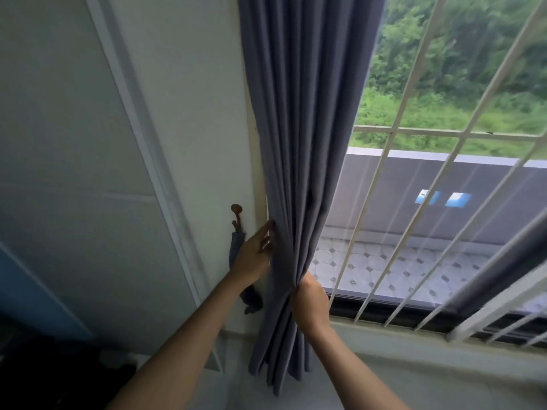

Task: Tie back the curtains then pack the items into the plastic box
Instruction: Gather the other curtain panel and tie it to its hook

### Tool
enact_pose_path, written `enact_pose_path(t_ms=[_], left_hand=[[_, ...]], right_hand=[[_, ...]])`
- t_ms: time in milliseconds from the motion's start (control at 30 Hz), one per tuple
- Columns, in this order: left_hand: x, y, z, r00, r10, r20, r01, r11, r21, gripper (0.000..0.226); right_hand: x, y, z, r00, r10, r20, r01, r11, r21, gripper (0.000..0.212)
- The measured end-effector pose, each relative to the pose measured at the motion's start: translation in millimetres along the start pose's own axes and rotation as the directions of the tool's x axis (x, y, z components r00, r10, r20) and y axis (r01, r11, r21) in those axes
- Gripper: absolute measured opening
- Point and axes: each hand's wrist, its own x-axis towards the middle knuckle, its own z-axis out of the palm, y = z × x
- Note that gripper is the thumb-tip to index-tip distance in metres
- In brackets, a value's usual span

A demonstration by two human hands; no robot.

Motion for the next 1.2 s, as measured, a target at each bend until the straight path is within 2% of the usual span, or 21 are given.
enact_pose_path(t_ms=[133, 233, 367, 467, 667, 800, 867, 933, 1000, 1100, 1200], left_hand=[[3, 2, -7, 0.996, -0.028, -0.090, 0.034, 0.997, 0.063, 0.051], [6, 2, -7, 0.997, 0.009, -0.081, 0.000, 0.993, 0.116, 0.050], [12, -3, -4, 0.997, 0.029, -0.075, -0.020, 0.993, 0.118, 0.050], [17, -6, -5, 0.996, 0.040, -0.079, -0.032, 0.995, 0.098, 0.048], [22, -12, -3, 0.999, 0.004, 0.038, -0.003, 1.000, -0.010, 0.057], [32, -13, -6, 0.990, -0.006, 0.141, 0.011, 0.999, -0.033, 0.060], [40, -15, -5, 0.982, -0.021, 0.189, 0.026, 0.999, -0.025, 0.065], [46, -15, -4, 0.973, -0.070, 0.218, 0.072, 0.997, -0.004, 0.067], [48, -13, -4, 0.953, -0.141, 0.267, 0.160, 0.986, -0.051, 0.063], [49, -10, -5, 0.900, -0.197, 0.388, 0.277, 0.947, -0.163, 0.054], [53, -8, -3, 0.849, -0.233, 0.474, 0.354, 0.917, -0.183, 0.053]], right_hand=[[-8, 3, -4, 1.000, -0.026, 0.001, 0.026, 0.999, 0.039, 0.019], [-13, 8, 0, 0.998, -0.063, -0.021, 0.064, 0.997, 0.051, 0.022], [-3, 6, 0, 0.999, 0.027, -0.026, -0.026, 0.999, 0.045, 0.026], [-2, 6, -5, 0.999, 0.034, -0.024, -0.033, 0.998, 0.057, 0.033], [-7, 13, -13, 1.000, -0.015, 0.010, 0.015, 1.000, -0.001, 0.027], [-9, 4, -15, 0.998, -0.003, 0.065, 0.011, 0.994, -0.113, 0.051], [-9, 2, -15, 0.995, 0.014, 0.096, 0.000, 0.989, -0.145, 0.049], [-10, 4, -13, 0.991, -0.017, 0.135, 0.033, 0.993, -0.113, 0.039], [-11, 10, -12, 0.986, -0.070, 0.149, 0.079, 0.996, -0.052, 0.041], [-13, 16, -13, 0.986, -0.082, 0.148, 0.088, 0.996, -0.032, 0.038], [-13, 21, -12, 0.985, -0.087, 0.148, 0.092, 0.995, -0.027, 0.032]])
